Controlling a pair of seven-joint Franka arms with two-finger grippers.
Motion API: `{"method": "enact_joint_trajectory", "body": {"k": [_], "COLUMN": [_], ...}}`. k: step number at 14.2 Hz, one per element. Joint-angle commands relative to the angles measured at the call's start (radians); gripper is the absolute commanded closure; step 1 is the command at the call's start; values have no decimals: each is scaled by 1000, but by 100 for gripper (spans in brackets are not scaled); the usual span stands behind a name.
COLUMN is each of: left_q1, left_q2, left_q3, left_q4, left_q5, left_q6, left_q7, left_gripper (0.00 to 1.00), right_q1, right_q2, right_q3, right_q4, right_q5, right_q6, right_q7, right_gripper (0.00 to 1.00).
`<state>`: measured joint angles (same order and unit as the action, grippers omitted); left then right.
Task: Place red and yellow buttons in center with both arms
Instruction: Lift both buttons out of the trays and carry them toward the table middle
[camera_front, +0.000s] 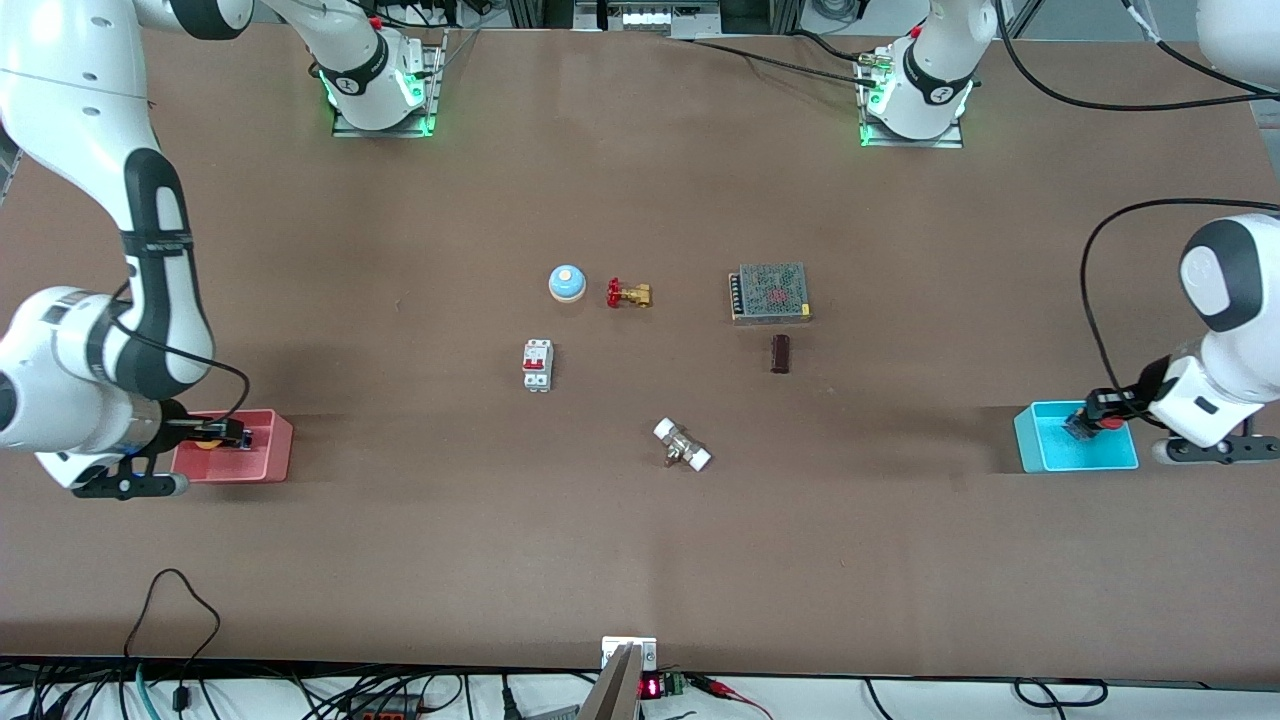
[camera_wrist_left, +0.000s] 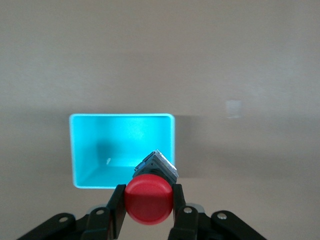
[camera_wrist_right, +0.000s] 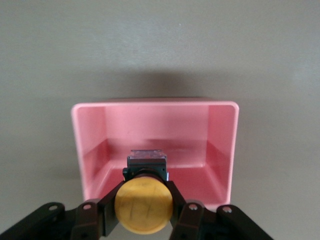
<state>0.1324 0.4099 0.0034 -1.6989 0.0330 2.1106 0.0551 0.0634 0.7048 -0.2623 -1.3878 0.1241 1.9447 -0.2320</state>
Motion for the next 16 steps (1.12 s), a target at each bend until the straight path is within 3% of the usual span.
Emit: {"method": "enact_joint_trajectory", "body": {"k": [1,5,12,16], "left_q1": [-81,-196,-367,-433], "left_q2": [-8,27,93,131], "left_q3": [-2,-2,-2,-2], "left_q4": [-22,-27,-36,-41], "left_q5": [-1,-2,-2,-4], "left_q6": [-11,-1,60,118], "left_q7": [-124,-269,-535,-645], "left_gripper": [74,74,73,73], "right_q1": [-2,24,220,338], "right_q2": [-48,-85,-73,-15], "right_q3": [-24,0,20,20], "right_q4": [65,82,73,62], "right_q5": [8,32,66,66], "right_q6": [-150,-178,-167,-95], "right_q7": [-21,-4,89,188], "right_gripper": [76,76,76,76]}}
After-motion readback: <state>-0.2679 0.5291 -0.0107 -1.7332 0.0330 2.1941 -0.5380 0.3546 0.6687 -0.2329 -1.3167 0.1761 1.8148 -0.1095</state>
